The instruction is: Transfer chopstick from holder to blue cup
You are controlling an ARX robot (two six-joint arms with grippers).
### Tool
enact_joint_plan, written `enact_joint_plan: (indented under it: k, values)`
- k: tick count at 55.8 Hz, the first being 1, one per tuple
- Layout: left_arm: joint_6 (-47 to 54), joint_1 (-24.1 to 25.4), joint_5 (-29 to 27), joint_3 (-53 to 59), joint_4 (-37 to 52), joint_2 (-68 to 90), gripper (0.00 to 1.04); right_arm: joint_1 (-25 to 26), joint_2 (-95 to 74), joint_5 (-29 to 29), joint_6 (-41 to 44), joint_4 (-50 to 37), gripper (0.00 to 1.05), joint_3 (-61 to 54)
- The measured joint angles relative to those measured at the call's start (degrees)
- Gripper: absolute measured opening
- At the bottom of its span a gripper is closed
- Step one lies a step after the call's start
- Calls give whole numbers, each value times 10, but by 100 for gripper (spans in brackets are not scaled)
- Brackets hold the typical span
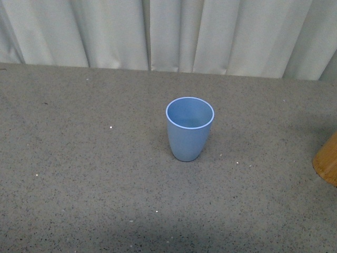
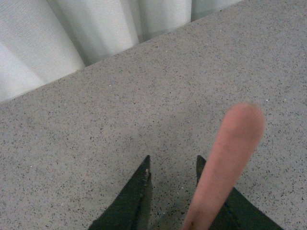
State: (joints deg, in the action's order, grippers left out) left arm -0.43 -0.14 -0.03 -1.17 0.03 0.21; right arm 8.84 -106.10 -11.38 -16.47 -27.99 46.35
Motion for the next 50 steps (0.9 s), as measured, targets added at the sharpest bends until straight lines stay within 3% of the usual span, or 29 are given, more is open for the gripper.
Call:
enact_joint_plan:
  k: [11, 34, 50]
  values:
    - [0, 0, 0, 0, 0, 0, 98, 0, -3, 14, -5, -8, 1, 0]
    - [0, 0, 0, 0, 0, 0, 98, -6, 12, 23, -18, -15, 1, -8]
    - [0, 0, 0, 0, 0, 0, 98, -3, 147, 31, -40, -21, 1, -48]
